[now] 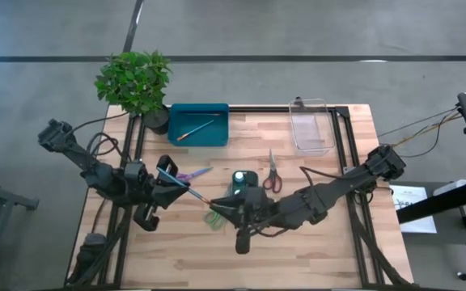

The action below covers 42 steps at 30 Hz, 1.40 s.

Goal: Pick & Place Paint Supplies
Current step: Put the big blue paint brush into the blue bin

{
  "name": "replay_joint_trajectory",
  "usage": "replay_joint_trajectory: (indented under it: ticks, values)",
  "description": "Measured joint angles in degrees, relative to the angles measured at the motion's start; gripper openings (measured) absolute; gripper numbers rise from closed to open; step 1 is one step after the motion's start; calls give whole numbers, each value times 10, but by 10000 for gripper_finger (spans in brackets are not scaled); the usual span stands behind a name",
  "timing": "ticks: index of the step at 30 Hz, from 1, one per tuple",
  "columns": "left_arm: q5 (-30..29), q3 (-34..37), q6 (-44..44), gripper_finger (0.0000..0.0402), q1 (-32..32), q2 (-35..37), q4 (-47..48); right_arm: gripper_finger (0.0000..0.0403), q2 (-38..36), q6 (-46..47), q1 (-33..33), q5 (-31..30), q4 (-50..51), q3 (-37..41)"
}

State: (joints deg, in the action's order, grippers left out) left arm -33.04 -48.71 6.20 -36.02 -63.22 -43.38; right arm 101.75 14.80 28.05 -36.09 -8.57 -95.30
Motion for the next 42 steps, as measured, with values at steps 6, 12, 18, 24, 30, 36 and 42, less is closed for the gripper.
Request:
replay_joint_trajectory:
  ticks: [6, 12, 18, 24, 30, 36, 42]
  values:
    - [-2, 0, 0, 33, 0, 0, 1, 153, 0, 15, 1, 1, 1, 0]
    - [-2, 0, 5, 33, 0, 1, 18, 232, -3, 16, 2, 1, 2, 0]
    - [-2, 0, 11, 33, 0, 1, 26, 273, -11, 31, 11, -18, 60, 0]
    - [-2, 0, 12, 33, 0, 4, 47, 277, -35, 143, 30, -53, 268, 0]
    - [-3, -1, 13, 33, 0, 16, 92, 277, -39, 313, 63, -61, 460, 0]
    - [-36, -60, 54, 33, 0, 20, 306, 277, -34, 442, 101, -67, 524, 20]
    - [-62, -184, 122, 33, 11, -35, 607, 277, -34, 545, 135, -97, 549, 39]
